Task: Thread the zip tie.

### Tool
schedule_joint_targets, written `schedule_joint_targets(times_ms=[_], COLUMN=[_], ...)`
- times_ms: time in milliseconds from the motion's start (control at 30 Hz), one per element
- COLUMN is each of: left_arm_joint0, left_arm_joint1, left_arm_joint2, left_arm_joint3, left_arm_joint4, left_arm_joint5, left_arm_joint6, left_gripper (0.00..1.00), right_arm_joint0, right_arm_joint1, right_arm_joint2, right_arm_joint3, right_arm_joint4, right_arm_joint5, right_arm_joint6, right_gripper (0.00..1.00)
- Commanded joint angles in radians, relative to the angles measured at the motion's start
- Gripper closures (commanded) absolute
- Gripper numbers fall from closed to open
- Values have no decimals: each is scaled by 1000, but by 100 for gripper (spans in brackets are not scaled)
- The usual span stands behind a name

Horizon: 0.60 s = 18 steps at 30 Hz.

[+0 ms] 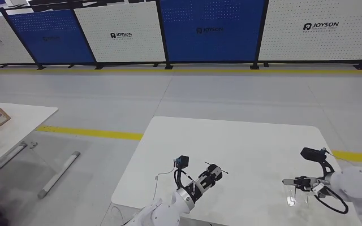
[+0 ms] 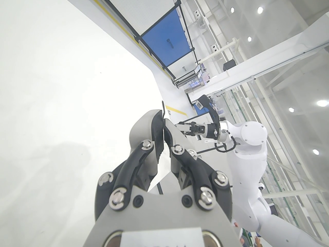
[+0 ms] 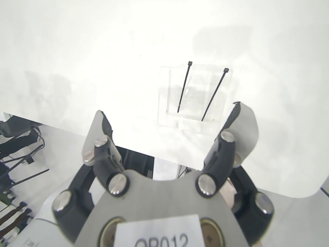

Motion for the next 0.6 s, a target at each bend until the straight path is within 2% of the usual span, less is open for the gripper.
schedule_joint_targets(times_ms=[0, 233, 333, 400, 500, 567], left_arm_joint0=[0, 0, 0, 0, 0, 0], left_arm_joint1=[0, 0, 0, 0, 0, 0], left_arm_joint2=[0, 0, 0, 0, 0, 0], left_arm_joint3=[0, 0, 0, 0, 0, 0], left_arm_joint4=[0, 0, 0, 0, 0, 0], left_arm_joint5=[0, 0, 0, 0, 0, 0], left_arm_joint6=[0, 0, 0, 0, 0, 0], left_gripper=[100, 100, 100, 100, 100, 100], right_arm_joint0=[0, 0, -10, -5, 16, 34], right_arm_joint1=[0, 0, -1, 0, 4, 4], right_arm_joint2=[1, 1, -6, -19, -69, -77], right_arm_joint3=[0, 0, 2, 1, 17, 23], right_arm_joint4=[1, 1, 1, -19, -42, -18], right_arm_joint5=[0, 0, -29, -45, -39, -7], right_arm_joint6=[0, 0, -21, 0, 0, 0], right_gripper=[0, 0, 0, 0, 0, 0])
